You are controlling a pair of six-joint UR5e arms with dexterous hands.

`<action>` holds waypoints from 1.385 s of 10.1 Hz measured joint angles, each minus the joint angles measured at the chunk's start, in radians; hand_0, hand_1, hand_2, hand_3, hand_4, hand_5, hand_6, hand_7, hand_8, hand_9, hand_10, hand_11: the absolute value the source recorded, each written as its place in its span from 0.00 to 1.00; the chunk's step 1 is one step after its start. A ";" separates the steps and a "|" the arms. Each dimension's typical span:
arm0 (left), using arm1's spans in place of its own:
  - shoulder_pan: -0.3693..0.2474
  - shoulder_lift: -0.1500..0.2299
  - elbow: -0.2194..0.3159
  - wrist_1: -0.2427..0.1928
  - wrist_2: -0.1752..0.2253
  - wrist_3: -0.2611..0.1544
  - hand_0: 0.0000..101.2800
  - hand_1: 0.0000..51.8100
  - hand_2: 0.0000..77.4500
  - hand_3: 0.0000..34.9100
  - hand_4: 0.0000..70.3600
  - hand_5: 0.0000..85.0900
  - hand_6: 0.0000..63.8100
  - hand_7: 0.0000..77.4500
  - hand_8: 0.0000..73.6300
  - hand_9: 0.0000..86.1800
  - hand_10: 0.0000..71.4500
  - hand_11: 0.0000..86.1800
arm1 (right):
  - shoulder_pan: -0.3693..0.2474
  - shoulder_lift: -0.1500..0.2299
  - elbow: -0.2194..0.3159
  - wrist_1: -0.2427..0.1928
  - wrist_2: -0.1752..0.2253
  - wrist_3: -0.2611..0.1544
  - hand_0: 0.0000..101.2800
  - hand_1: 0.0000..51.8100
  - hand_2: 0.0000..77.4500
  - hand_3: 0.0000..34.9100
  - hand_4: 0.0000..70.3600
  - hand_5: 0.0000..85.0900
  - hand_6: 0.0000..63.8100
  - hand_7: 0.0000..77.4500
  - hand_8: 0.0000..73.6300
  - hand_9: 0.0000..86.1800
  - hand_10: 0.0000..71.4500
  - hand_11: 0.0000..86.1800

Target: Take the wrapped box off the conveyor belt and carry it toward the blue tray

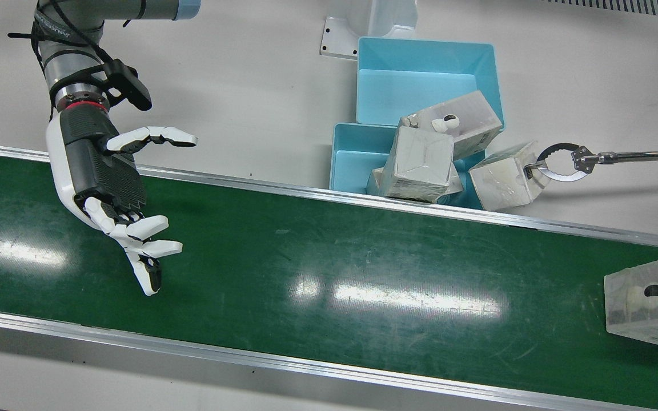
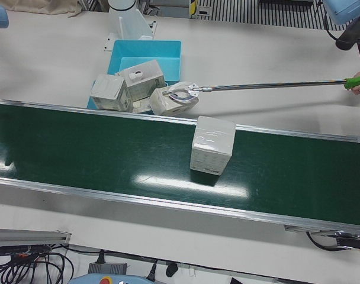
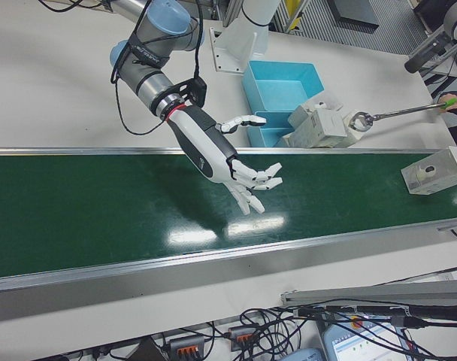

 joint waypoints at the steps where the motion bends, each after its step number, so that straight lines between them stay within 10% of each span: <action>1: 0.000 0.000 0.000 0.000 0.000 0.000 0.00 0.00 0.01 0.00 0.00 0.01 0.00 0.00 0.00 0.00 0.01 0.00 | 0.000 0.000 0.000 0.000 0.000 0.000 0.50 0.36 0.29 0.41 0.20 0.42 0.10 0.34 0.01 0.08 0.00 0.02; 14: 0.000 0.000 0.000 0.000 0.000 0.000 0.00 0.00 0.01 0.00 0.00 0.01 0.00 0.00 0.00 0.00 0.00 0.00 | -0.001 0.004 -0.001 -0.008 -0.003 -0.001 0.51 0.43 0.36 0.38 0.26 0.44 0.11 0.37 0.01 0.08 0.00 0.02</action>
